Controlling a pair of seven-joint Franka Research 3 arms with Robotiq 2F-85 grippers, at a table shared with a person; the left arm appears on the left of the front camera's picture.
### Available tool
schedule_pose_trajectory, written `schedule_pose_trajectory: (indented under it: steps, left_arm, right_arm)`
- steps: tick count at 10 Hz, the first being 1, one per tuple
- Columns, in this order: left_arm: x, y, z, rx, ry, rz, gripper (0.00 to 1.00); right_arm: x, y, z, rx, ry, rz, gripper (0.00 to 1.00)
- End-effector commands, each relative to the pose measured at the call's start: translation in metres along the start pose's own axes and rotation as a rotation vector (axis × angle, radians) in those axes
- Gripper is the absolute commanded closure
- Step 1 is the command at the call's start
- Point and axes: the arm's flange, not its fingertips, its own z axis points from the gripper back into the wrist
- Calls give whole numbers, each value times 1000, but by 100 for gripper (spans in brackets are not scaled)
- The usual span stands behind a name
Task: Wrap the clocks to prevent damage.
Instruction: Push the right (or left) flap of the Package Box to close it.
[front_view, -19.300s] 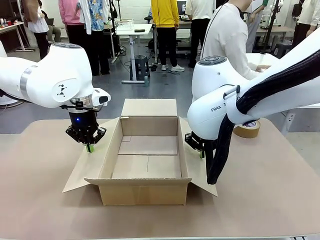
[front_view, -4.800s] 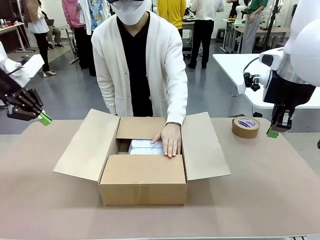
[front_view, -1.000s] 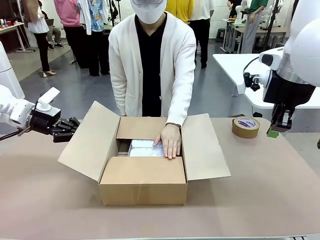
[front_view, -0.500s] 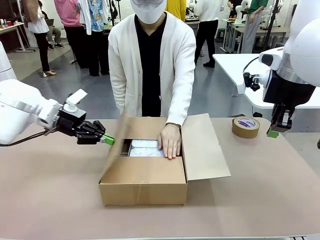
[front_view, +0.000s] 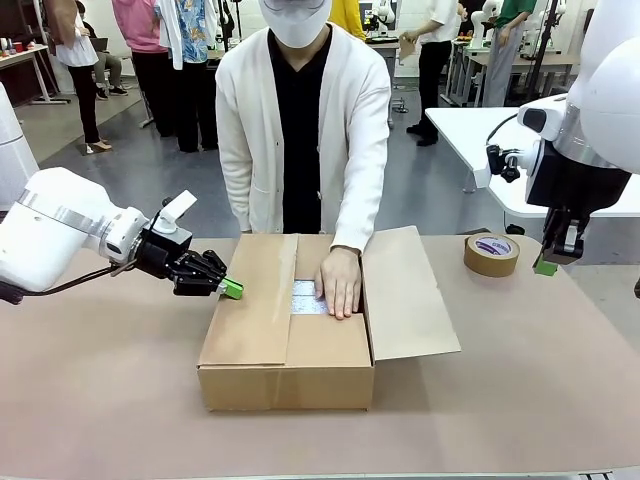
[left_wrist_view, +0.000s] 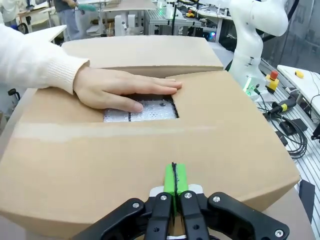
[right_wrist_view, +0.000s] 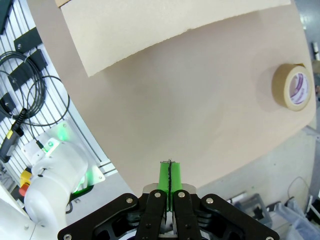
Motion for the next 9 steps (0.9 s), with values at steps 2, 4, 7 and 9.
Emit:
schedule_pose_trajectory:
  steps: [2, 4, 7, 9]
  left_arm:
    - [-21, 9, -6, 20, 62, 40, 100]
    - [-20, 3, -4, -7, 51, 35, 100]
    - [-2, 0, 0, -1, -1, 16, 100]
    - [-2, 0, 0, -1, -1, 16, 100]
  right_arm:
    - [0, 0, -2, -5, 7, -6, 99]
    - [0, 0, -2, -5, 7, -6, 99]
    - [0, 0, -2, -5, 7, -6, 99]
    - [0, 0, -2, -5, 7, -6, 99]
